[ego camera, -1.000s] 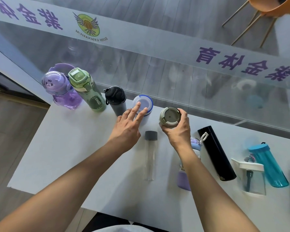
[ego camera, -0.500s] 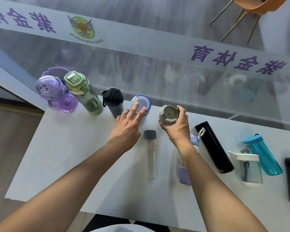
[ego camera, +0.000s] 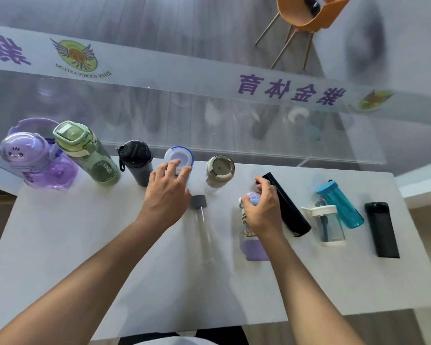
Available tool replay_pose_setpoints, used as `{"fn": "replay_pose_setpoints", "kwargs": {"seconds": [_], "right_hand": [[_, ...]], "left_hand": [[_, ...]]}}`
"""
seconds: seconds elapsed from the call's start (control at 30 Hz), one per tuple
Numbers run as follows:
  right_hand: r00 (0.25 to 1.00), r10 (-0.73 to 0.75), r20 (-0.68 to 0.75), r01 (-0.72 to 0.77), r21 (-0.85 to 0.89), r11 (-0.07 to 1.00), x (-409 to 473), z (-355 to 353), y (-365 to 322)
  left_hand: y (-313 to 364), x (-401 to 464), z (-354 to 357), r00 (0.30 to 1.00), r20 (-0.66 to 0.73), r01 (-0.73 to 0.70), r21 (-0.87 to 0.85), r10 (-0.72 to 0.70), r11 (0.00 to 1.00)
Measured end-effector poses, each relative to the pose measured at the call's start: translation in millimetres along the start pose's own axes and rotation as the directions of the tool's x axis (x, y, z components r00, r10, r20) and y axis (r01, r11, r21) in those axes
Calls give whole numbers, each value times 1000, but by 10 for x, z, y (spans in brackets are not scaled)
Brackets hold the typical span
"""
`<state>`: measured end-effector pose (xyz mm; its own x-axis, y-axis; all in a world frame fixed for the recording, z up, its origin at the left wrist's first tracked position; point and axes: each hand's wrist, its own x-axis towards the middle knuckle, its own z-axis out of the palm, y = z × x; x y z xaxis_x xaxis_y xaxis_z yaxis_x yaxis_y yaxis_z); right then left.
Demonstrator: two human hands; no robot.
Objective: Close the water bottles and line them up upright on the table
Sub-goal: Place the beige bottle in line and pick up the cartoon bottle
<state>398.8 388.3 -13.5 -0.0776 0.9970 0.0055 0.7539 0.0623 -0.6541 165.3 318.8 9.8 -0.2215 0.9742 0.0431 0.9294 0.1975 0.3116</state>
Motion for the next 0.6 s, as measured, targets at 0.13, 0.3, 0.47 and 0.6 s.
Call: {"fn": "replay_pose_setpoints", "kwargs": {"seconds": [0.13, 0.3, 0.47, 0.6], "right_hand": [[998, 61, 33, -60, -20, 998, 24, -101, 187], [989, 112, 101, -106, -66, 992, 213, -171, 452], [953, 145, 267, -96, -188, 977, 480, -206, 749], [873, 227, 431, -93, -310, 946, 623, -142, 873]], "left_hand": [[146, -129, 19, 995, -76, -61, -3, 60, 998], [461, -273, 145, 995, -87, -47, 14, 48, 999], [926, -440, 310, 997, -55, 50, 9, -49, 999], [1231, -572, 431, 989, -22, 149, 47, -148, 988]]}}
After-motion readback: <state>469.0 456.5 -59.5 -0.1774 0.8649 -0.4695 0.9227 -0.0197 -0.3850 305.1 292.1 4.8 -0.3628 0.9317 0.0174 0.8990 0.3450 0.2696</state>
